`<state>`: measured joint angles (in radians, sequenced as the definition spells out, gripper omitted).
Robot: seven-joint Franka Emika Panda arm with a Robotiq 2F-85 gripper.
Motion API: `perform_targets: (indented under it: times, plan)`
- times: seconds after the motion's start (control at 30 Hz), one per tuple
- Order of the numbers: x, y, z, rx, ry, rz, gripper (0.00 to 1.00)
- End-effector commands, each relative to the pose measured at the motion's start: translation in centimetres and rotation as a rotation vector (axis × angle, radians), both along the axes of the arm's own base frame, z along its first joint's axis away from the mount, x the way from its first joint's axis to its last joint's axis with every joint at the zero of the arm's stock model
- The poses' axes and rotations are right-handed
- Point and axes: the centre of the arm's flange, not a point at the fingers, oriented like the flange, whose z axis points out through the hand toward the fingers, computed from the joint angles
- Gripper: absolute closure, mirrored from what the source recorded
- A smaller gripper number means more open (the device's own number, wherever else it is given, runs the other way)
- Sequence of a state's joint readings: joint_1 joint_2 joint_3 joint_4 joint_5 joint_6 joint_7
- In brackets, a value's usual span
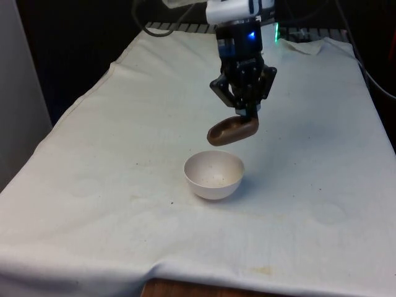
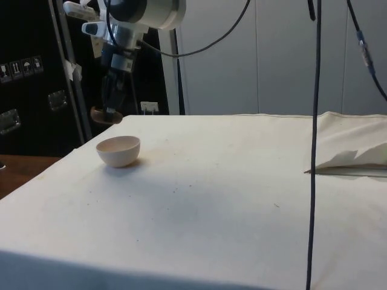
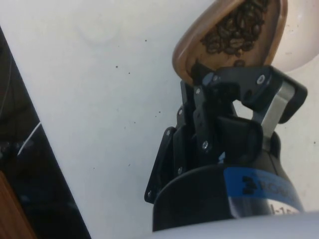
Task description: Pour the coffee beans from the cup into the bowl.
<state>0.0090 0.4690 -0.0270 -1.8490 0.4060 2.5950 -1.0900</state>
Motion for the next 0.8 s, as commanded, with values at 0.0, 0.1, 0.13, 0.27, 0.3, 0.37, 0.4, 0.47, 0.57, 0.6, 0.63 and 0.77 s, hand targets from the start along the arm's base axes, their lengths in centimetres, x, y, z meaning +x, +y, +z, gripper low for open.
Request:
perform_targets:
  times: [0.0, 0.1, 0.13, 0.27, 0.3, 0.37, 0.4, 0.47, 0.57, 0.6, 0.63, 0.77]
  plan:
    - [0.04, -0.31, -0.03, 0.004, 0.002, -0.01, 1.0]
    - [0.0, -0.58, -0.08, 0.009, 0.004, -0.023, 1.0]
    - [0.01, -0.65, -0.01, 0.01, 0.004, -0.028, 1.0]
    - [-0.01, -0.92, -0.01, 0.018, 0.007, -0.047, 1.0]
    - [-0.01, -0.93, -0.01, 0.021, 0.007, -0.053, 1.0]
    - [-0.06, -1.03, -0.08, 0.015, 0.009, -0.055, 1.0]
    - [-0.02, -1.07, 0.05, 0.03, 0.007, -0.068, 1.0]
    - [-0.03, -1.08, 0.16, 0.039, 0.008, -0.077, 1.0]
    - [-0.01, -1.1, 0.31, 0.054, 0.006, -0.091, 1.0]
    - [-0.02, -1.05, 0.43, 0.064, 0.005, -0.099, 1.0]
    - [-0.02, -1.07, 0.49, 0.07, 0.004, -0.105, 1.0]
    - [-0.03, -1.04, 0.54, 0.086, 0.002, -0.118, 1.0]
